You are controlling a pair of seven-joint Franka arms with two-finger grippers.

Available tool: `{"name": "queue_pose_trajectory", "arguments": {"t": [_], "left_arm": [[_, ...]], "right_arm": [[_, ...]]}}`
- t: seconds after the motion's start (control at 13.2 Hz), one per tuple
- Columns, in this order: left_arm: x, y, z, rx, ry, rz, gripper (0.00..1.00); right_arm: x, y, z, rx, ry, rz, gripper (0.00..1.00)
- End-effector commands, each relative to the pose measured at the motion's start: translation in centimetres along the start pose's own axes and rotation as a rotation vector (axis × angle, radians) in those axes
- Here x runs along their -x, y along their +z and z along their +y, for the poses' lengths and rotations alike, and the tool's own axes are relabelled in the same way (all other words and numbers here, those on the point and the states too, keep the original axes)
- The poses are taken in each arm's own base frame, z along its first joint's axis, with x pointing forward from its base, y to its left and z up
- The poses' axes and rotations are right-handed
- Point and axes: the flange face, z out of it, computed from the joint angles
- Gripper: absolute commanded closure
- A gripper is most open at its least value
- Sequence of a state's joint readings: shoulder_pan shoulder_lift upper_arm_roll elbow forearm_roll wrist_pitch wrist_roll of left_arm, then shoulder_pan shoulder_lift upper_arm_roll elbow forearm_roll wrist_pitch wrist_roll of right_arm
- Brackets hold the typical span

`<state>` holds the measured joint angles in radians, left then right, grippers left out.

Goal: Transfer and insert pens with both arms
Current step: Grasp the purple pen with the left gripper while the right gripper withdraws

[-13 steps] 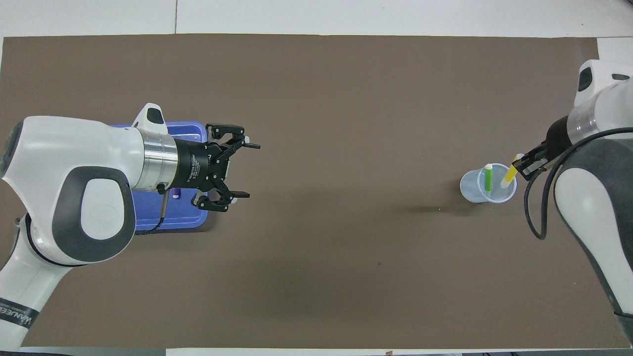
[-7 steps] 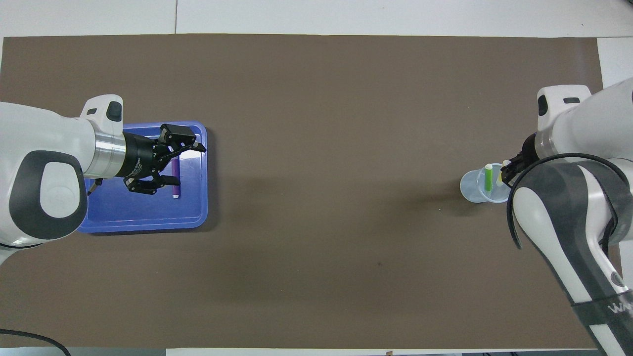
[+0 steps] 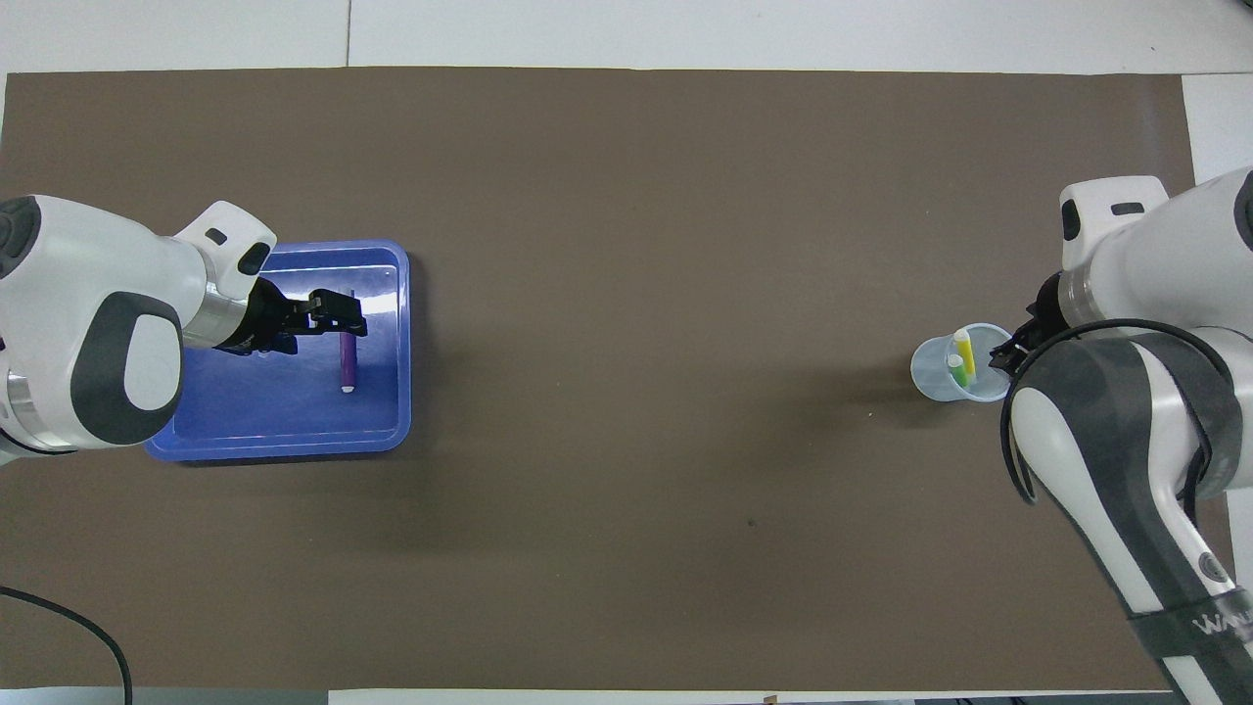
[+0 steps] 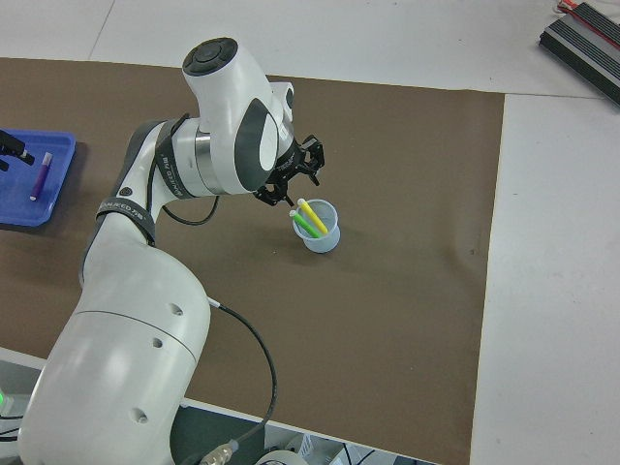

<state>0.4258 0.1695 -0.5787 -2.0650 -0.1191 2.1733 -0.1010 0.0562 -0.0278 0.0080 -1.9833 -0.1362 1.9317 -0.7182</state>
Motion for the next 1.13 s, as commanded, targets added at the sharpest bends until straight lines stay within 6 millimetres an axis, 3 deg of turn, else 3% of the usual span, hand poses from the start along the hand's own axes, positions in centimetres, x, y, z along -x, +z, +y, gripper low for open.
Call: {"name": "queue_pose_trajectory", "arguments": {"t": [0.0, 0.23, 0.38, 0.53, 0.6, 0.76, 0.83, 0.91, 1.06], "left_arm": [[-0.9, 2.2, -0.1, -0.067, 0.127, 0.004, 0.04], [-2.5, 4.3, 0.3, -0.101, 0.196, -0.015, 0.08], [-3.3, 4.8, 1.5, -0.090, 0.218, -0.010, 0.10], [-4.1, 5.4, 1.9, -0.104, 0.243, -0.012, 0.13], [-4.1, 5.5, 1.8, -0.118, 0.255, -0.015, 0.16], [-4.1, 5.6, 1.6, -0.151, 0.283, -0.014, 0.19], [-4.1, 6.3, 1.4, -0.164, 0.295, -0.028, 0.20], [-4.1, 6.5, 1.4, -0.177, 0.307, -0.034, 0.22], [-4.0, 6.6, 1.4, -0.179, 0.308, -0.037, 0.35]], "right_arm": [[-0.4, -4.0, 0.1, 0.004, 0.002, 0.059, 0.00], [-0.3, -8.0, 0.4, -0.147, 0.146, 0.185, 0.00], [1.6, -9.9, 0.6, -0.384, 0.386, 0.211, 0.00], [3.4, -11.4, -0.7, -0.587, 0.544, 0.203, 0.00], [3.4, -11.4, -1.4, -0.648, 0.582, 0.185, 0.00], [1.5, -11.6, -3.3, -0.668, 0.650, 0.182, 0.00], [-1.3, -12.3, -5.6, -0.694, 0.711, 0.196, 0.00], [-2.4, -12.7, -6.6, -0.718, 0.794, 0.174, 0.00], [-4.0, -13.1, -8.7, -0.725, 0.815, 0.151, 0.00]]}}
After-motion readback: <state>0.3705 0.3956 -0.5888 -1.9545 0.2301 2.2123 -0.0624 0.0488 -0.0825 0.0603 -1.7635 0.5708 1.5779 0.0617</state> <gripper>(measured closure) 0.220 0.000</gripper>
